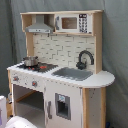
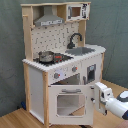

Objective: Play with the kitchen

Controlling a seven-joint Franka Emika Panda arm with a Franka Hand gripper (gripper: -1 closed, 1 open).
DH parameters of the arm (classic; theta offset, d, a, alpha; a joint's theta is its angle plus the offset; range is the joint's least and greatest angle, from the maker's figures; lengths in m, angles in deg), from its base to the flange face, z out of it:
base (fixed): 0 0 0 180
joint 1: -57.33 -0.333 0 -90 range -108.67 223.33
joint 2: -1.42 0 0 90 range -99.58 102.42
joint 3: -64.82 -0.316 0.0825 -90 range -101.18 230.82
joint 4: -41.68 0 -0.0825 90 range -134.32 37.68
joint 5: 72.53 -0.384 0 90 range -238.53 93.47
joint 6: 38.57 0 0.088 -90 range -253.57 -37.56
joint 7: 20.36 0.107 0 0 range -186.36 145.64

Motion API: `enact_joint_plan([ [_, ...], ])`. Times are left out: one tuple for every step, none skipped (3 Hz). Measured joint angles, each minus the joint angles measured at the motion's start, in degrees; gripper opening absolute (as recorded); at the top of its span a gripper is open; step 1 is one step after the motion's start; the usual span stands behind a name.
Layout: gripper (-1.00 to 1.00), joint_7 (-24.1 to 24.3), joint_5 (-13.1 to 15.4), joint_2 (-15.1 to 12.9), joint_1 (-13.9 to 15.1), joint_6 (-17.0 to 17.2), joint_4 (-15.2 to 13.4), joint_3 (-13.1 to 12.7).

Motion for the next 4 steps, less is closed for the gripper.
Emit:
enact_joint_plan([
  [1.0, -0.83, 0.01, 0.01, 3.6, -4.82, 0.0, 0.09],
  [1.0, -2.17, 0.01, 0.01, 7.02, -9.97, 0.63, 0.34],
  [1.0, -3.61, 0.02, 0.04, 11.17, -14.37, 1.91, 0.42],
  [1.0, -5.6, 0.02, 0.04, 15.79, -17.09, 4.29, 0.75],
])
